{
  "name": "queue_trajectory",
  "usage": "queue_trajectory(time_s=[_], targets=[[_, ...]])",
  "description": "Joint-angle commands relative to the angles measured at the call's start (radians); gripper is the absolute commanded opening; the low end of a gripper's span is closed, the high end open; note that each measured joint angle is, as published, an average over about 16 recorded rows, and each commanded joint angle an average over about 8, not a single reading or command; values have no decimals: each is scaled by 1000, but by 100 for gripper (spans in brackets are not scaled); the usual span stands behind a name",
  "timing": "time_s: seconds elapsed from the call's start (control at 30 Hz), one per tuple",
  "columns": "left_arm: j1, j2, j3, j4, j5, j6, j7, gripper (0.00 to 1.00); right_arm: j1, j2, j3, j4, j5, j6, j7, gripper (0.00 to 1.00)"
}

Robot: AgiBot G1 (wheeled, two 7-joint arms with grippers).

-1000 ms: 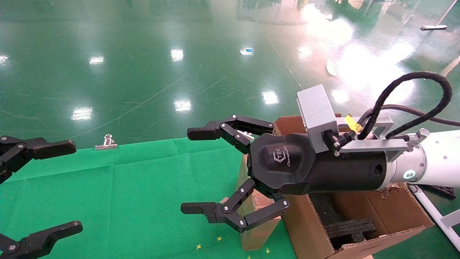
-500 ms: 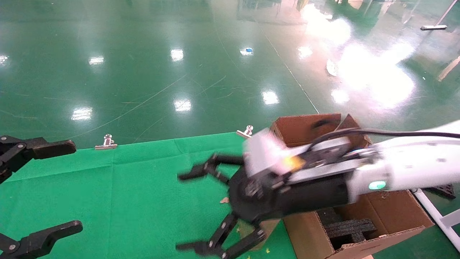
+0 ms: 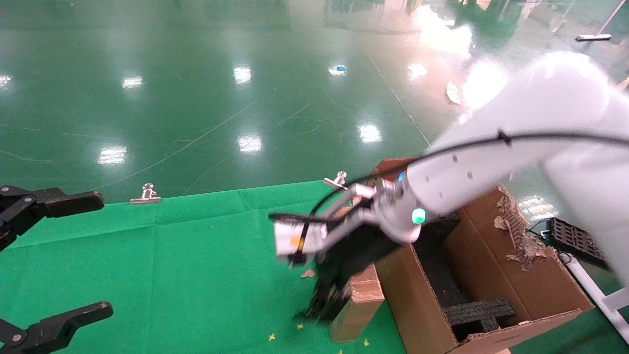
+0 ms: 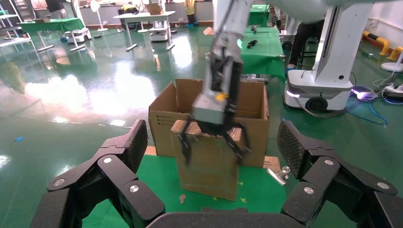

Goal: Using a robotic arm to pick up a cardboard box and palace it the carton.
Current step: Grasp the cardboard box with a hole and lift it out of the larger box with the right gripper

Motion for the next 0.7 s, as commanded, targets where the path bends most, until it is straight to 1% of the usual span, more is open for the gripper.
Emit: queue_trajectory(time_s=[0.03, 0.17, 0.33, 0.43, 0.53, 0.7], targets=[[0, 0, 0, 0, 0, 0, 0, 100, 87, -13, -69, -1, -50, -6, 38, 100], [0, 0, 0, 0, 0, 0, 0, 100, 237, -5, -215, 1, -48, -7, 98, 100], [0, 0, 1, 0, 0, 0, 0, 100, 362, -6, -385, 4, -16, -1, 150, 100], [0, 0, 1, 0, 0, 0, 0, 100, 405, -13, -470, 6, 7, 5, 168, 100], [0, 0, 1, 0, -1, 0, 0, 100, 429, -23, -537, 8, 26, 14, 183, 100], [0, 0, 1, 0, -1, 0, 1, 100, 446, -38, -604, 9, 57, 31, 203, 100]])
